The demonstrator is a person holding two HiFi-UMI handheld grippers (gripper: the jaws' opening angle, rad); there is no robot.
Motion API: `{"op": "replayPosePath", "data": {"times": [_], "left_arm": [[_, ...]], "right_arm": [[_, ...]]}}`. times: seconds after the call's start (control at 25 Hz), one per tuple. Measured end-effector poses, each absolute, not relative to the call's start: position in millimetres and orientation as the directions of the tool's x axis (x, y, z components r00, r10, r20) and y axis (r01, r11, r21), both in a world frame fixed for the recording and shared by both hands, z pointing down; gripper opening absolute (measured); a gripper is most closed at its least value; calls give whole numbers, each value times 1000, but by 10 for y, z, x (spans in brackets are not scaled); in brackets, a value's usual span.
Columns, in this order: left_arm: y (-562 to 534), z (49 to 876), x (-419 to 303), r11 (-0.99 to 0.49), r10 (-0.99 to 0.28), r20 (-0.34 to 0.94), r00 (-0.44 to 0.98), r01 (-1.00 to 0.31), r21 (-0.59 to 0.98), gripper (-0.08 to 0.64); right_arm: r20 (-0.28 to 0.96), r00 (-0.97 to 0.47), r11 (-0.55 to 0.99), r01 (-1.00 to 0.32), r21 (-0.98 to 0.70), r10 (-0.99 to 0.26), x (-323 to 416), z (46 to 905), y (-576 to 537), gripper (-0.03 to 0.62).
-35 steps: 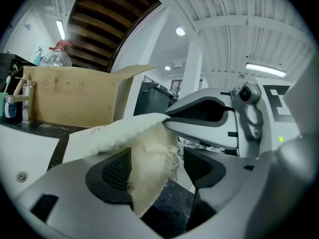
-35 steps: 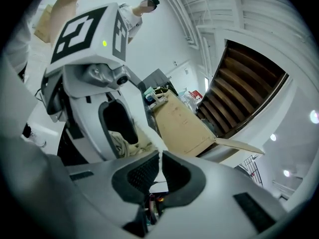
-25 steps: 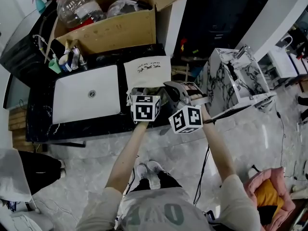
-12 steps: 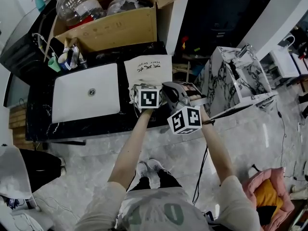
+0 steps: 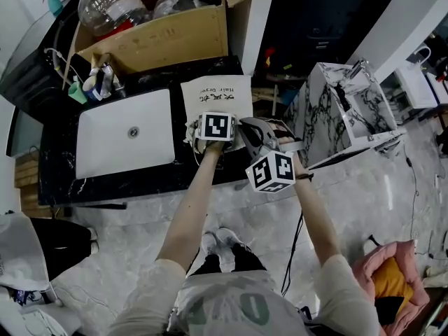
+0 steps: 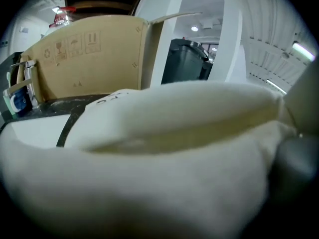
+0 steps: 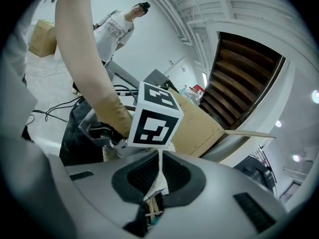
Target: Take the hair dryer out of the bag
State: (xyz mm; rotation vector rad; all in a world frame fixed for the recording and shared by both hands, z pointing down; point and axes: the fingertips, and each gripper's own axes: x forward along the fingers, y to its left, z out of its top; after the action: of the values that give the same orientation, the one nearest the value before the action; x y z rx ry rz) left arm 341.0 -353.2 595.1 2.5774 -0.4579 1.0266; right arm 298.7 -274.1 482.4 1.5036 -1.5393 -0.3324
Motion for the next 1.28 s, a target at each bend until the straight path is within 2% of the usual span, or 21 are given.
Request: {"op": "replayPosePath", "data": {"times": [0.24,0.4,0.84,1.0,1.28], "left_arm": [[-3521,6039,3402,-903,-154,740,654,-397,163,328],[-3513,6051,3391,-904,-150,746,649,-395,161,292],[-3452,6005,3353,-879,-76,741,667,-395,265,273],[-3375,5907,3274,-875,-36,717,696,-369,314,273],[-3068,5740,2890,-900,-30,662,749,-308,308,272]], "right_arm": [[417,177,208,-658,724,-891,3005,4876,-2727,43],[416,175,203,-668,716,-892,3005,4874,-2721,43],[392,168,173,-695,698,-905,3019,4818,-2752,43],[376,177,149,-707,692,-910,3051,4745,-2790,43],[368,199,146,-674,725,-908,2997,4629,-2850,41]]}}
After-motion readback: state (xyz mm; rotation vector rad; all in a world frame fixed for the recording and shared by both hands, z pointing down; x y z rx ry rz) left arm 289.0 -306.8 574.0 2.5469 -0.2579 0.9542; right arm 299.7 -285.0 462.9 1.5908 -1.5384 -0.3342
